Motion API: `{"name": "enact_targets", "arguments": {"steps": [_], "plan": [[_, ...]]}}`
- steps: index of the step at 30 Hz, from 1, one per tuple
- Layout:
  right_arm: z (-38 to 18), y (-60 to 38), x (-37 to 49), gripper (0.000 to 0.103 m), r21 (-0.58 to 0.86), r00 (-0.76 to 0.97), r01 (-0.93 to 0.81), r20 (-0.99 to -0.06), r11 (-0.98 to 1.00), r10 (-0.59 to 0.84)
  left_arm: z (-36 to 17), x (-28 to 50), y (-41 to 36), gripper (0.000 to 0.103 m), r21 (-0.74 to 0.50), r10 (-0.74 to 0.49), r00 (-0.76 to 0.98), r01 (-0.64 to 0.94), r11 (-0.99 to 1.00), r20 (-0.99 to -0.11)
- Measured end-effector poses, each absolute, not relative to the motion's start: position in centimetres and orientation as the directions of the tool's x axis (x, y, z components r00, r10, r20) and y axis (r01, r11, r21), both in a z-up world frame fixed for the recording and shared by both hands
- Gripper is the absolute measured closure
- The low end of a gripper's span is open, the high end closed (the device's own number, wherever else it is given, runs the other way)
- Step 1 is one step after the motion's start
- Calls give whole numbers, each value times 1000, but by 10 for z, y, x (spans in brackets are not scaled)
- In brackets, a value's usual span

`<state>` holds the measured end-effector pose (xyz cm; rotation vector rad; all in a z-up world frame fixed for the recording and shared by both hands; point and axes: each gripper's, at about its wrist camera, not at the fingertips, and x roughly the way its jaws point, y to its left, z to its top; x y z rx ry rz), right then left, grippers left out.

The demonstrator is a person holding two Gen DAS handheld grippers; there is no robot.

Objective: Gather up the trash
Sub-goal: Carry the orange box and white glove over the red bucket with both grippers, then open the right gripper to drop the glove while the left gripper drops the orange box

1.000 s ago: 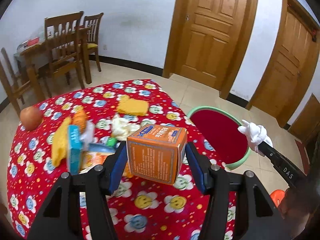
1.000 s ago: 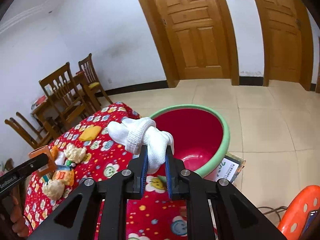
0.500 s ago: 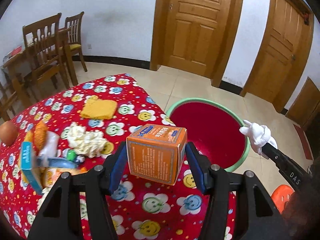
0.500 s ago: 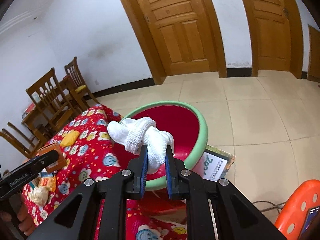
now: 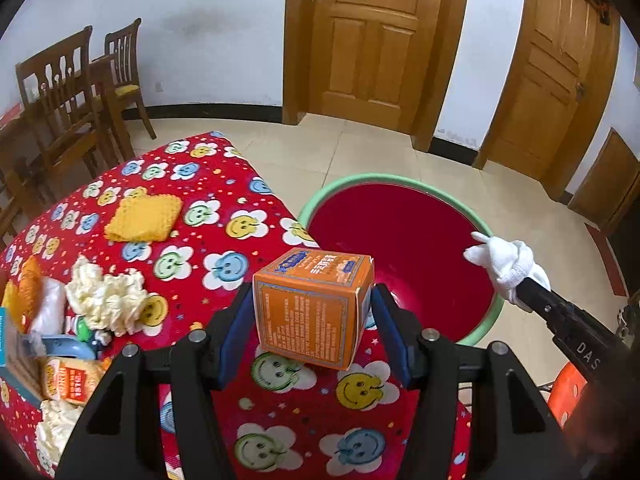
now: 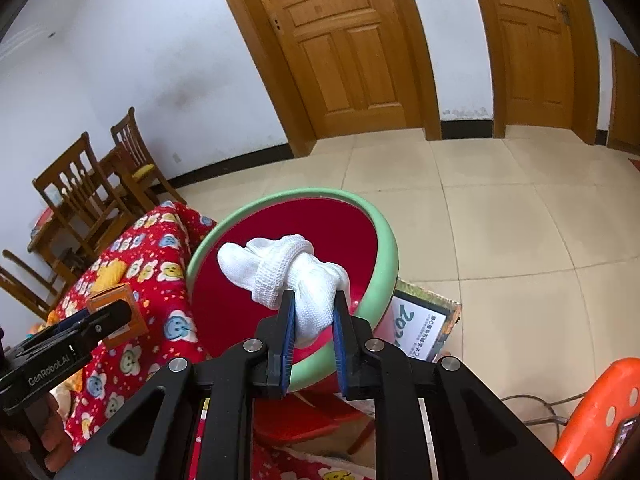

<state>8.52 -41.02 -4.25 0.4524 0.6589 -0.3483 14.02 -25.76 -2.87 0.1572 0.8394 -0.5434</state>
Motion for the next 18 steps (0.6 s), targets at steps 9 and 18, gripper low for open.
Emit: {"name": "enact_targets", "arguments": {"steps": [9, 18], "plan": [[-43, -415, 87, 62, 303, 743, 457, -646, 836, -173, -31, 144, -270, 44, -77, -407, 535, 534, 842, -740], [-35, -428, 68, 61, 318, 758, 499, -611, 806, -229, -34, 149, -285, 44, -66, -414, 533, 553, 830, -738]]}}
